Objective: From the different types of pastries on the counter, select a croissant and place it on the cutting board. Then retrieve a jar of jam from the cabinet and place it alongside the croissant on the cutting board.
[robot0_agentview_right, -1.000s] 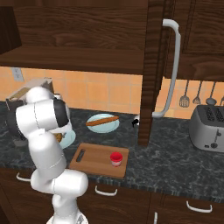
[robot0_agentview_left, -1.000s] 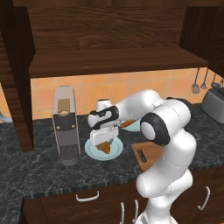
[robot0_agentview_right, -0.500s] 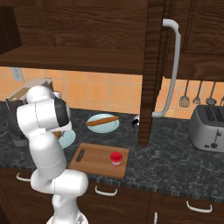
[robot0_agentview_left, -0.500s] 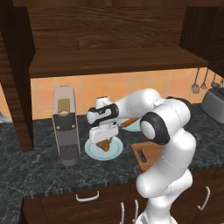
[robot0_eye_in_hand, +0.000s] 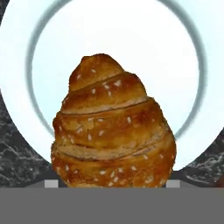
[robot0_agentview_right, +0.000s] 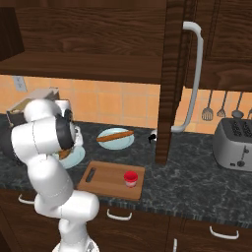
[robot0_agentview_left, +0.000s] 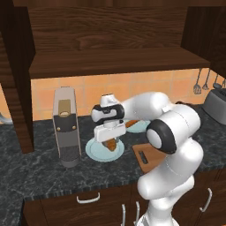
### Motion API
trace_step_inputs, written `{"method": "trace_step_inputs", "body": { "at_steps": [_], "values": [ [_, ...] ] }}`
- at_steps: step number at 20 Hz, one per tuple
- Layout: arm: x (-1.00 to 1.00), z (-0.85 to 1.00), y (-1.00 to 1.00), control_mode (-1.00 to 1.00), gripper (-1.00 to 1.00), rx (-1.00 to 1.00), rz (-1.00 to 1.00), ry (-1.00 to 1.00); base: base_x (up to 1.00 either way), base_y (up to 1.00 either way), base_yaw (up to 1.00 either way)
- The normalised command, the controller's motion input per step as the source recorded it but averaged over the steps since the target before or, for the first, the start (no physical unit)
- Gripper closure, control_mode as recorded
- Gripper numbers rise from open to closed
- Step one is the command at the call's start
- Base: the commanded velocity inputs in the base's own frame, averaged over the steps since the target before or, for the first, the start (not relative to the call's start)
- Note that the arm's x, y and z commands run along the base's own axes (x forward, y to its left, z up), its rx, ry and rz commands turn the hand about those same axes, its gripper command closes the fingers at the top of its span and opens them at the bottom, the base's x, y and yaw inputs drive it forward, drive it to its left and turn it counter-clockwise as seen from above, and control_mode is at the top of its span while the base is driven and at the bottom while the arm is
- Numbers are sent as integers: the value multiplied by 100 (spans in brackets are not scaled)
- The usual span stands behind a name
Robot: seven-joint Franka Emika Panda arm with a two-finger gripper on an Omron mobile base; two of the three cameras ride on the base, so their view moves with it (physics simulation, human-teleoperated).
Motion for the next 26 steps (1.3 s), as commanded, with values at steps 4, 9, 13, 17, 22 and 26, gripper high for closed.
{"method": "trace_step_inputs", "body": {
  "at_steps": [4, 9, 13, 17, 22, 26],
  "values": [
    [-32, 0, -74, -100, 100, 0, -11, -3, 0, 0, 0],
    [-26, 7, -57, -100, 100, 0, -6, -4, 0, 0, 0],
    [-10, 18, -57, -100, 100, 0, 0, 0, 0, 0, 0],
    [-9, 16, -61, -100, 100, 0, 0, 0, 0, 0, 0],
    [-28, 0, -64, -100, 100, 0, 0, 0, 0, 0, 0],
    [-32, 0, -71, -100, 100, 0, 0, 0, 0, 0, 0]
  ]
}}
